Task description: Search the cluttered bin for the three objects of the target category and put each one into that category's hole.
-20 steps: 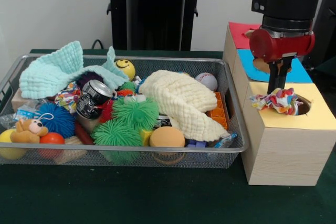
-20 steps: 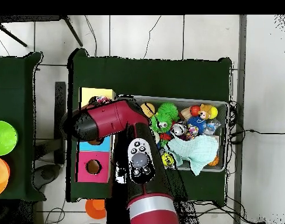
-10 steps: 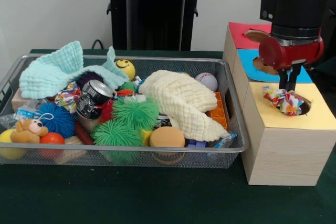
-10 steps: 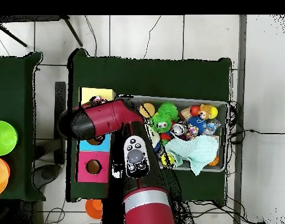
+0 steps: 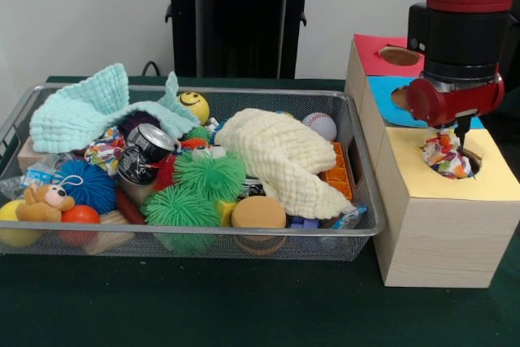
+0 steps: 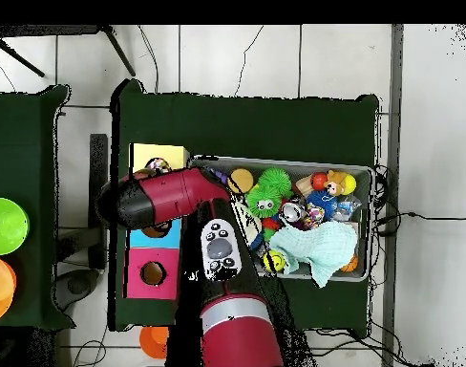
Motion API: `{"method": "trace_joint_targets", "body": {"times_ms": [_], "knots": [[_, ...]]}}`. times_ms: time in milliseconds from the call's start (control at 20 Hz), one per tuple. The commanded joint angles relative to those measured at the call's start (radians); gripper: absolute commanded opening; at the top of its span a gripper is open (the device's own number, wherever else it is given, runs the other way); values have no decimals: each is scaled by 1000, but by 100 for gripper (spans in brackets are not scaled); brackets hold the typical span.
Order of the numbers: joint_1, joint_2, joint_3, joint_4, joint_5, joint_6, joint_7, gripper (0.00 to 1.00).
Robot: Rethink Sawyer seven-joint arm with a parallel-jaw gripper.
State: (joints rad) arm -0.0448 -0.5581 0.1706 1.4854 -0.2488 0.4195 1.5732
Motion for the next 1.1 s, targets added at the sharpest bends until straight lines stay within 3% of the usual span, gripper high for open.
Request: {"method": "trace_joint_targets", "body": {"times_ms": [50,100,150,1100], "knots": [[3,57,56,-4,41,-27,151,0],[3,57,55,-6,42,-20,147,0],[3,57,56,-9,45,-13,144,100],[7,62,48,-23,46,47,120,100]]}}
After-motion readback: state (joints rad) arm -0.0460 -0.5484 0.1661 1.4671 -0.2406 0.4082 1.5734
